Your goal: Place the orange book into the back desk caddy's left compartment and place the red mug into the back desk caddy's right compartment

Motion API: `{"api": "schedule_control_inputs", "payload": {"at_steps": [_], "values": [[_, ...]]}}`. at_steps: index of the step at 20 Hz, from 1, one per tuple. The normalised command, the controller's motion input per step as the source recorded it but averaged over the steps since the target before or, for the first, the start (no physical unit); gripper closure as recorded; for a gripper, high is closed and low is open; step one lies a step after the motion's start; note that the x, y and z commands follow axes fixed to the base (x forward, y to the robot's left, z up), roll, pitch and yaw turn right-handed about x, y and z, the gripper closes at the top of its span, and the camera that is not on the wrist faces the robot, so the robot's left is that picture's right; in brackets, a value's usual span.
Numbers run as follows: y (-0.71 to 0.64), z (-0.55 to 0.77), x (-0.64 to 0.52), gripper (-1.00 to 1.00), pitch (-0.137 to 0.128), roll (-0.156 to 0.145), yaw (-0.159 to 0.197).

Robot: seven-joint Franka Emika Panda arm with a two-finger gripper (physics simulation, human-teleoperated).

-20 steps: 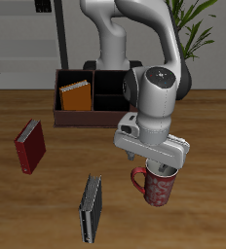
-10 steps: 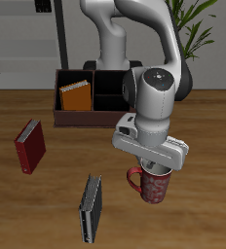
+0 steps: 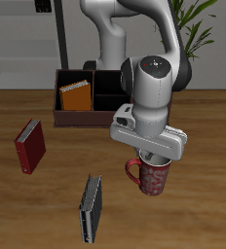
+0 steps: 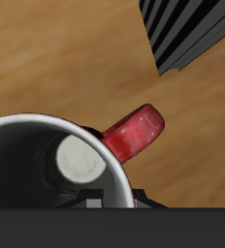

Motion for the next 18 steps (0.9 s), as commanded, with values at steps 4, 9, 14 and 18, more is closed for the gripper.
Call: {"api": "schedule_control_inputs", "payload": {"at_steps": [4,9,14,18], "values": [[-0.06,0.57,-0.29,1.0,-0.062,0.01,0.054],[0.03,0.69,-0.44,1.0,-0.052,-0.001,0.095],[0.16,0.64,-0.68,1.0,-0.063,0.022,0.11],[0.11,0.33,-0.39,1.0,-0.008,0.039,0.028]]}}
